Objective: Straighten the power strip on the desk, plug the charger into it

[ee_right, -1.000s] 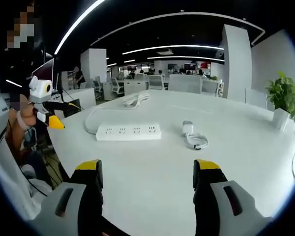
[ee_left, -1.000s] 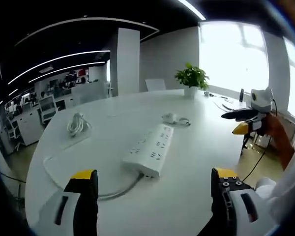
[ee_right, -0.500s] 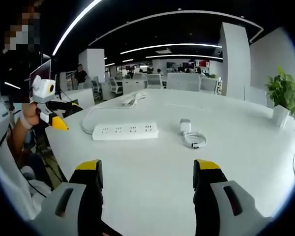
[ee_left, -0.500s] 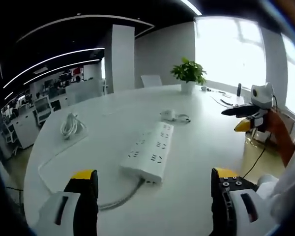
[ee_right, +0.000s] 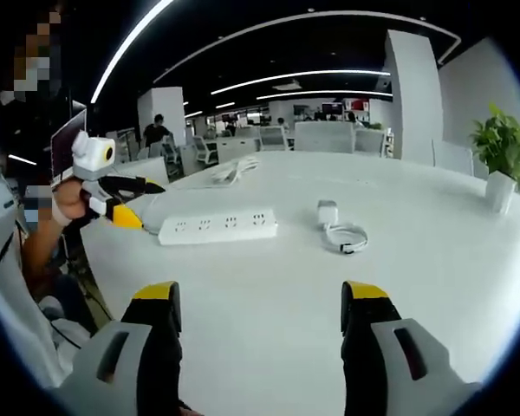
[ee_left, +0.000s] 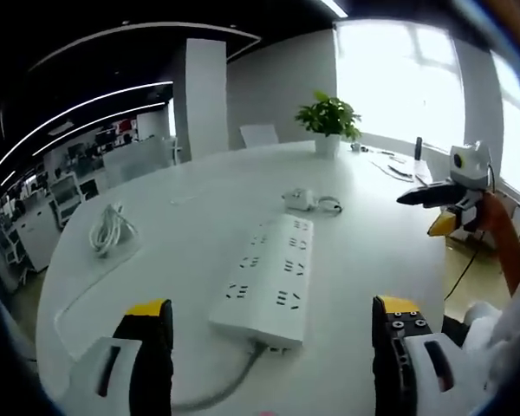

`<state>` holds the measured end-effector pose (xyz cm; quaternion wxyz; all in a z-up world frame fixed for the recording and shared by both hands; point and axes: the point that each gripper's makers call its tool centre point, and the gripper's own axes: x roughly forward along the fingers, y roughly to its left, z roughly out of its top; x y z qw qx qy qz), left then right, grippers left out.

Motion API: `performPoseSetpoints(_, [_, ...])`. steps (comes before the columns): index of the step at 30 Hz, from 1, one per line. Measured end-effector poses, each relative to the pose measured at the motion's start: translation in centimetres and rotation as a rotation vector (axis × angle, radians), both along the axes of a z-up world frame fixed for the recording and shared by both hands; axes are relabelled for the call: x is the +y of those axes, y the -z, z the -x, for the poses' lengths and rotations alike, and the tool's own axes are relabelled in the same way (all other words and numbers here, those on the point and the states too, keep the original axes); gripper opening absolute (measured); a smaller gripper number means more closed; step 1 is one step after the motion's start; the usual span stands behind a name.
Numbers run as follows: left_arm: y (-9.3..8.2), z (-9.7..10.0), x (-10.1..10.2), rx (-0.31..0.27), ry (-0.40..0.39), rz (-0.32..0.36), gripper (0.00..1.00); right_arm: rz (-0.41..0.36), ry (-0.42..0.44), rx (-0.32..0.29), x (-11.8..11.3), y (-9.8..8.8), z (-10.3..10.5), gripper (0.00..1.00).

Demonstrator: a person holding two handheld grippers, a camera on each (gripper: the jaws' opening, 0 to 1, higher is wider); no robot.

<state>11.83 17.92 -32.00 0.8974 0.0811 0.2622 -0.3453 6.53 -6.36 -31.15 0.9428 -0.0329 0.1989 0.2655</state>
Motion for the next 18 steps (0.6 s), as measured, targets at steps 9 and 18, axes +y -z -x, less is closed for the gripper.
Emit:
performPoseSetpoints(9, [1.3,-1.9,0.3,0.019,0.012,-0.059,0.95,-0.006,-0.003,0.007,-0.2,0.3,0.0,0.74])
performPoseSetpoints(18, [2.6,-3.8,-1.0,0.062,0.077,-0.097,0.94,-0.007,0.016,0.013,-0.8,0.4,0.0,0.74])
